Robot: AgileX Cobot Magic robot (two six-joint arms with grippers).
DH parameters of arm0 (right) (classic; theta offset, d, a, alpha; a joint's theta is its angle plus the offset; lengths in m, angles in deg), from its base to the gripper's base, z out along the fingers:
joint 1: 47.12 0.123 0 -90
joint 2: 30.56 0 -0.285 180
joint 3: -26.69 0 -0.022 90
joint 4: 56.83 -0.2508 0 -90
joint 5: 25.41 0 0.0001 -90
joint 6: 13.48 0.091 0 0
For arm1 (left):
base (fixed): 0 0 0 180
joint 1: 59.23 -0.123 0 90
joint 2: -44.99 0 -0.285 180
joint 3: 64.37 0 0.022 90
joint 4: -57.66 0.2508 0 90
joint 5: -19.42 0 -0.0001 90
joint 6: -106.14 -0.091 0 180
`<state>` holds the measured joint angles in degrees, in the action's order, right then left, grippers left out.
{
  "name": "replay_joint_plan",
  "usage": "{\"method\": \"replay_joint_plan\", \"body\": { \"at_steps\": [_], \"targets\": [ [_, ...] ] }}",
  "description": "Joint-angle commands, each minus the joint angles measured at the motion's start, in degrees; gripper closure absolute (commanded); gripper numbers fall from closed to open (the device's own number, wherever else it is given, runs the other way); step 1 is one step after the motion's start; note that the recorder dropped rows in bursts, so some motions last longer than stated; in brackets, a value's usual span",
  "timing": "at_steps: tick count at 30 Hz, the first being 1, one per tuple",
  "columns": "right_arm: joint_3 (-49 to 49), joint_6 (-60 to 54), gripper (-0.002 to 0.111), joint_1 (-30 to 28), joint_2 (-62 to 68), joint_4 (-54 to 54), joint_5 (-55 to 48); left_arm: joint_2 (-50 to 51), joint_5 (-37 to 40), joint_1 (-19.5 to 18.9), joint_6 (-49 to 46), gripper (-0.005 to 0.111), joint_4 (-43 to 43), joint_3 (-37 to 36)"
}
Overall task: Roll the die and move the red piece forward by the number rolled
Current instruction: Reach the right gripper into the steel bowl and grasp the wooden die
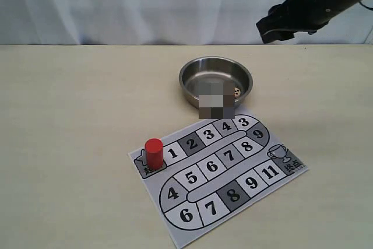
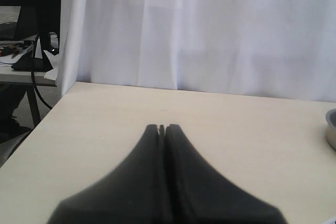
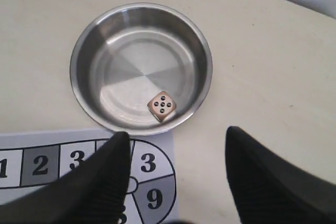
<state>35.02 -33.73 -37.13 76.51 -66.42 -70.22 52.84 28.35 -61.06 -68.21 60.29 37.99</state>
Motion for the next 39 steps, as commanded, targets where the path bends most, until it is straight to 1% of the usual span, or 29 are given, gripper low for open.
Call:
{"method": "replay_joint_plan", "body": {
  "at_steps": [1, 10, 15, 24, 31, 36, 39],
  "targets": [
    [7.69, -1.33, 0.050, 0.12, 7.02, -0.24, -3.57, -0.06, -0.73, 0.47, 0.11, 0.107, -0.09, 0.43],
    [20.87, -4.43, 0.050, 0.12, 18.56, -0.24, -9.42, -0.06, -0.73, 0.47, 0.11, 0.107, -0.09, 0.43],
    [25.15, -5.85, 0.050, 0.71, 22.96, 0.01, -12.15, -0.06, -0.73, 0.47, 0.11, 0.107, -0.09, 0.43],
    [27.05, -9.21, 0.050, 5.53, 28.47, 0.26, -9.93, -0.06, -0.73, 0.47, 0.11, 0.107, -0.09, 0.43],
    [27.05, -8.91, 0.050, 5.87, 32.29, 2.80, -9.03, -0.06, -0.73, 0.47, 0.11, 0.107, -0.09, 0.43],
    [27.05, -4.96, 0.050, 5.87, 34.59, 7.28, -8.66, -0.06, -0.73, 0.47, 0.11, 0.107, -0.09, 0.43],
    [27.05, -4.55, 0.050, 5.87, 35.67, 7.58, -8.56, -0.06, -0.84, 0.47, 0.11, 0.107, -0.09, 0.43]
  ]
}}
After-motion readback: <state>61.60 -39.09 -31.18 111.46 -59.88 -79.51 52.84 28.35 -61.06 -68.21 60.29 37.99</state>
